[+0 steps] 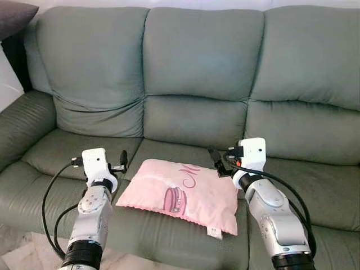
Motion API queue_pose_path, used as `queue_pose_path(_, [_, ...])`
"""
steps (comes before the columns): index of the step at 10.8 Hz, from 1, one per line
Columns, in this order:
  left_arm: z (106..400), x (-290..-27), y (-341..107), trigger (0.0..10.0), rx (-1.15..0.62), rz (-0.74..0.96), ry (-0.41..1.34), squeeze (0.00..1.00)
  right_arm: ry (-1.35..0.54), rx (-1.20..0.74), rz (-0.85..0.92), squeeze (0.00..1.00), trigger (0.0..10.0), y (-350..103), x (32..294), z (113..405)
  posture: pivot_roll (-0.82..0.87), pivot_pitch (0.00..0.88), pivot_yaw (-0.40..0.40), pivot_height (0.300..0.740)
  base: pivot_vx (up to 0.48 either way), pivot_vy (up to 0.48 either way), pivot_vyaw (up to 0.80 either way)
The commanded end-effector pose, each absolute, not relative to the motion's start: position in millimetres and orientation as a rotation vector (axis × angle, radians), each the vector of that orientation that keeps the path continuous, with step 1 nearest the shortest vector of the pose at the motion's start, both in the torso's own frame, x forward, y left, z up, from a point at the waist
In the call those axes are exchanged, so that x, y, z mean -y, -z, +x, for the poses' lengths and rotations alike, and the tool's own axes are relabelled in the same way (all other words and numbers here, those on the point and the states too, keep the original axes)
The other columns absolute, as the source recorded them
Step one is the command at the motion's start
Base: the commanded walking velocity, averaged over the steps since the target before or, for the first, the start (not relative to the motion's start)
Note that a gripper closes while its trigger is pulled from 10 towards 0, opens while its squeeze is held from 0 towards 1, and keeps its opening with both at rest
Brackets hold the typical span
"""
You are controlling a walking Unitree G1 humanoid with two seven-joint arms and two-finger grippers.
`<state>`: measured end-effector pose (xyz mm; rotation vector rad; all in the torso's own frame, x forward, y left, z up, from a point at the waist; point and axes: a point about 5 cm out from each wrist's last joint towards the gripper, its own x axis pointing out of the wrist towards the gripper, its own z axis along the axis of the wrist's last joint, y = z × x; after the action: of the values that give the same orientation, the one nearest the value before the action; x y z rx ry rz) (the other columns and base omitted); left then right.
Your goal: Move the pillow to the sofa
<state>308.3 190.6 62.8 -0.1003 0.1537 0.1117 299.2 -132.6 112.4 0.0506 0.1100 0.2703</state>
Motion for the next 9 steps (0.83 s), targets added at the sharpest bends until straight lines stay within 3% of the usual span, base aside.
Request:
queue_pose_path(1, [307.4, -193.3, -62.5, 10.0, -0.160, -0.101, -0.116, 0.00, -0.284, -0.093, 0.057, 0.00, 10.0, -117.9, 130.8, 298.8, -0.22, 0.001, 0.033, 0.740, 0.000, 0.000, 0.00])
queue_pose_path(2, [307.4, -193.4, -62.5, 10.0, -0.160, -0.101, -0.116, 0.00, -0.284, -0.094, 0.057, 0.00, 10.0, -117.7, 130.7, 298.8, -0.22, 0.001, 0.033, 0.740, 0.000, 0.000, 0.00])
queue_pose_path(9, [309.2, -193.9, -63.7, 10.0, -0.159, -0.109, -0.114, 0.00, -0.282, -0.102, 0.065, 0.00, 10.0, -116.8, 131.3, 299.8, -0.23, 0.000, 0.035, 0.740, -0.318, 0.000, 0.00])
